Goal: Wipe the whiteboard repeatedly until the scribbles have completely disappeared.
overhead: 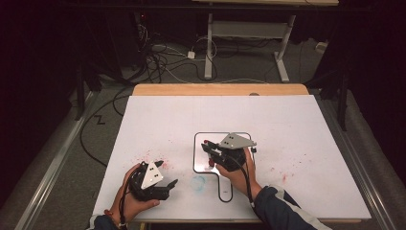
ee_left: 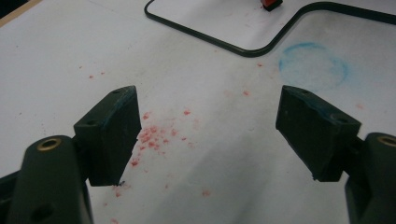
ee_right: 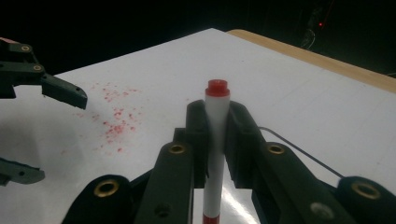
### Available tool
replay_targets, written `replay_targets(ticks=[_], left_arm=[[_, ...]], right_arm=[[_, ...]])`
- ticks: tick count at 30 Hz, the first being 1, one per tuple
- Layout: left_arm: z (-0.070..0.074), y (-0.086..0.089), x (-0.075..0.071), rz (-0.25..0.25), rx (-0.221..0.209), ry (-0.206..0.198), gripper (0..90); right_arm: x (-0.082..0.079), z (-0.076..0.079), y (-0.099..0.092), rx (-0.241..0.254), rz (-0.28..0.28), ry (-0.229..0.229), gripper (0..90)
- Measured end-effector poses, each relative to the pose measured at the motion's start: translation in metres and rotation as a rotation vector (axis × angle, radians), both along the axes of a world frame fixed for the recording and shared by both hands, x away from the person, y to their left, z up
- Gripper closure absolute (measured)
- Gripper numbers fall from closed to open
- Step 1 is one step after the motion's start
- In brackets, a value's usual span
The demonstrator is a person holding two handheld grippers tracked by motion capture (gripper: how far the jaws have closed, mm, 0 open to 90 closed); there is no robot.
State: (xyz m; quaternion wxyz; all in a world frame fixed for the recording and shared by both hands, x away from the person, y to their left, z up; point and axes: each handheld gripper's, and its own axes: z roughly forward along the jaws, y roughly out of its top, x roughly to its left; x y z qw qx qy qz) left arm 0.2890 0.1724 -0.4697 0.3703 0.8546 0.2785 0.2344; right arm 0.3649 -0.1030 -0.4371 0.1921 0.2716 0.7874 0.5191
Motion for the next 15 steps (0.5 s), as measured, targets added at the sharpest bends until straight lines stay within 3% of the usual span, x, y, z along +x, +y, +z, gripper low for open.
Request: replay_targets(ticks=[3, 6, 8, 11, 15], left_arm=[[0.000, 0.001, -0.001, 0.001, -0.001, -0.002, 21.3], [0.000, 0.001, -0.001, 0.002, -0.001, -0.002, 21.4], [0.000, 0.001, -0.001, 0.002, -0.001, -0.002, 21.4], [0.001, 0.001, 0.000, 0.000, 0.004, -0.011, 21.3], [0.001, 0.001, 0.000, -0.002, 0.001, -0.013, 21.3]], right_arm=[[0.000, 0.000, 0.002, -0.024, -0.009, -0.019, 81.4], [0.005, 0.001, -0.002, -0.047, -0.067, -0.042, 81.4], [0.008, 0.000, -0.004, -0.035, -0.085, -0.038, 81.5], [0.006, -0.001, 0.003, -0.036, -0.069, -0.047, 81.4], [0.000, -0.003, 0.018, 0.004, -0.018, -0.022, 81.5]])
